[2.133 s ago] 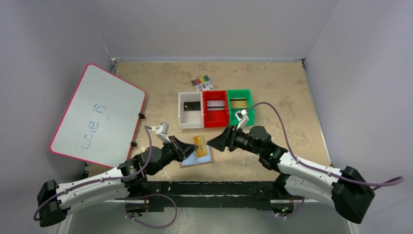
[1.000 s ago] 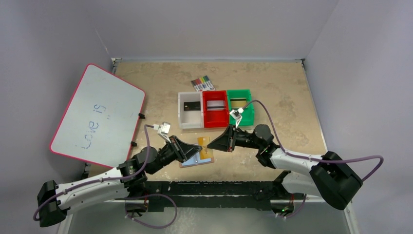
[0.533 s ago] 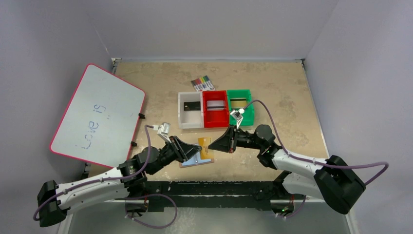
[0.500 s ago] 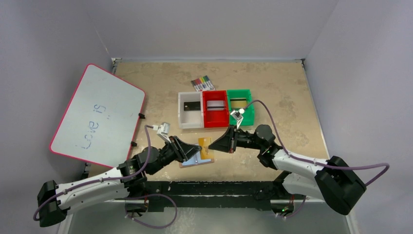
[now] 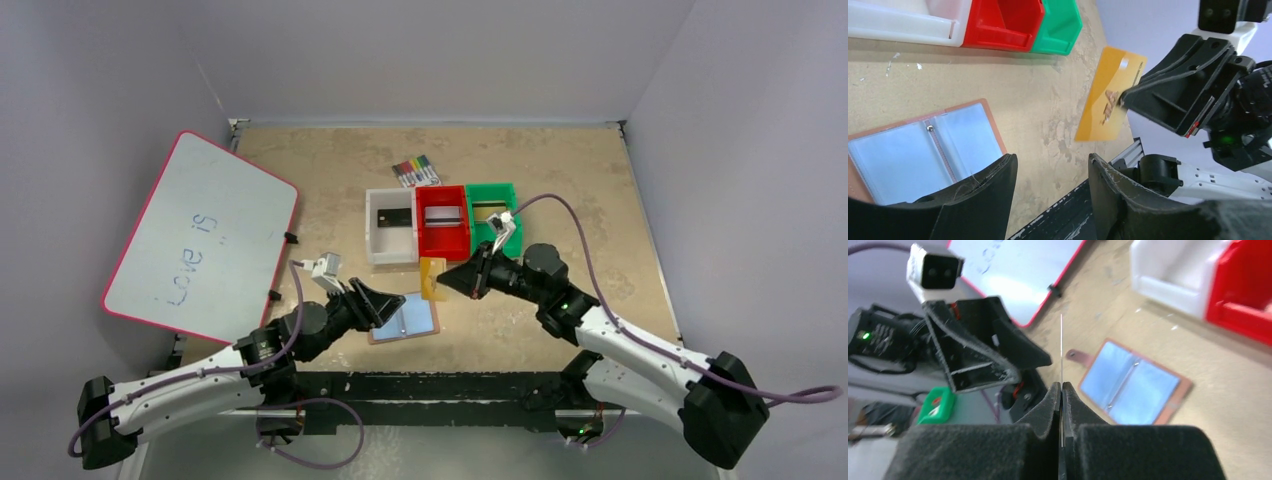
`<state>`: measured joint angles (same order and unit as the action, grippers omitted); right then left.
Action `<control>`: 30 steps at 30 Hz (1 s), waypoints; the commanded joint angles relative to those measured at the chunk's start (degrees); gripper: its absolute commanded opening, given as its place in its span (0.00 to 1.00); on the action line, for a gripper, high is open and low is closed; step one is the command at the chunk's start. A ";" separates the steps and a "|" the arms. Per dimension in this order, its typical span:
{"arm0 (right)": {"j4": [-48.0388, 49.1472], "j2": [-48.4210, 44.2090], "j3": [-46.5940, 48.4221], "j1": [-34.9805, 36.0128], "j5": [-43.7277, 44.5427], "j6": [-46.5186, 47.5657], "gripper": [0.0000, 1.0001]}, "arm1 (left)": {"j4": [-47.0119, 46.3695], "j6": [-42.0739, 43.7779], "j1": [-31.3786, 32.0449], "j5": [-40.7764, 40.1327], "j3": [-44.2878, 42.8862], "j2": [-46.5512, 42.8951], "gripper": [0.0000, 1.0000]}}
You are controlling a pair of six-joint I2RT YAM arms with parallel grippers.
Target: Take the credit cards out of the card holder
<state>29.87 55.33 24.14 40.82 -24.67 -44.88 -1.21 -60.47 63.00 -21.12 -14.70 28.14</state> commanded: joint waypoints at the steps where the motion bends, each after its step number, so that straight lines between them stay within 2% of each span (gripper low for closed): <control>1: -12.42 -4.66 5.40 0.05 15.40 10.87 0.00 | 1.19 0.62 -0.07 -2.51 -3.01 -0.85 0.55; 4: -17.22 -6.17 8.22 0.05 23.52 17.14 0.00 | 2.55 1.11 -0.09 -3.03 -3.36 -0.70 0.59; 5: -18.55 -6.43 9.51 0.06 28.53 21.83 0.00 | 2.77 0.90 -0.14 -3.24 -3.32 -0.84 0.61; 7: -20.57 -6.96 11.40 0.05 33.17 26.65 0.00 | 2.47 0.40 -0.10 -4.80 -3.53 -1.62 0.66; 11: -18.33 -7.81 12.99 0.05 36.29 42.09 0.00 | 1.77 0.33 -0.10 -8.58 -3.43 -2.77 0.75; 16: -20.81 -3.18 16.91 0.05 44.12 62.16 0.00 | 5.61 0.52 -0.14 -11.12 -5.14 -2.82 0.77; 24: -21.79 8.27 22.70 -0.71 49.43 81.85 0.00 | 10.48 0.89 -0.08 -10.59 -6.09 -4.53 0.77; 30: -23.12 12.75 25.39 -5.55 40.33 88.41 0.00 | 13.18 1.35 -0.12 -10.66 -6.92 -7.13 0.78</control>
<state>6.20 67.26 45.58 38.22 20.29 35.33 10.52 -60.38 63.00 -30.92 -18.35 22.79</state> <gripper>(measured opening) 0.007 0.779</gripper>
